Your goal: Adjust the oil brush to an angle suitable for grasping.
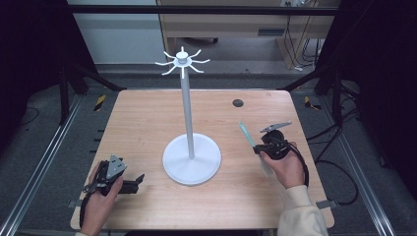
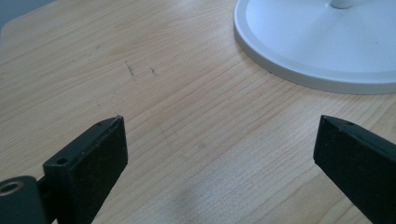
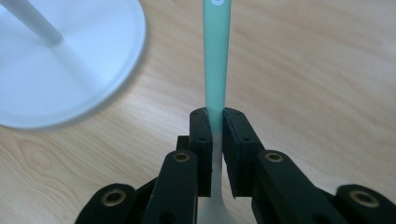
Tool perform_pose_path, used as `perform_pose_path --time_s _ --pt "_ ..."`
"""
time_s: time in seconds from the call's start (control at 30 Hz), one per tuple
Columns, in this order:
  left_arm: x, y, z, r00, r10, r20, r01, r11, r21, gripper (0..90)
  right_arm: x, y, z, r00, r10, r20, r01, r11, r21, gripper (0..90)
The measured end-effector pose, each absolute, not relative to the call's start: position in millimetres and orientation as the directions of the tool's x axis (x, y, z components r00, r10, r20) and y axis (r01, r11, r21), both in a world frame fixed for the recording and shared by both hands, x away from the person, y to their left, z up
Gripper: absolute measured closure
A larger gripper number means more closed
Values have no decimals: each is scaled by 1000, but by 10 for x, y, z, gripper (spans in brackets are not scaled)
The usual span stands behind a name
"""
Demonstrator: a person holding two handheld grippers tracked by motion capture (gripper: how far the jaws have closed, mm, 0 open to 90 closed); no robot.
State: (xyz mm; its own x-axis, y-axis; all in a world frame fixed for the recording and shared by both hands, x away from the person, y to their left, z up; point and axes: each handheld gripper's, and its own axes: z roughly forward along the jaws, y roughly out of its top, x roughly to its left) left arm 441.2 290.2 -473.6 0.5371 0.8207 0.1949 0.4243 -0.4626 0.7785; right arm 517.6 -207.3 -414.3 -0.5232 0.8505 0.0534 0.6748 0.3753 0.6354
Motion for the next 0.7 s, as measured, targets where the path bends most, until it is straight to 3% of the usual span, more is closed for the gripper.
perform_pose_path --time_s 0.27,0.7 --pt "4396 2933 -4719 523 830 194 422 -450 787 25 5055 -2037 -3725 -538 841 52 566 315 762 828" --pt "4396 2918 -4719 530 824 200 419 -459 783 25 5093 -1940 -3183 -560 826 69 458 239 856 828"
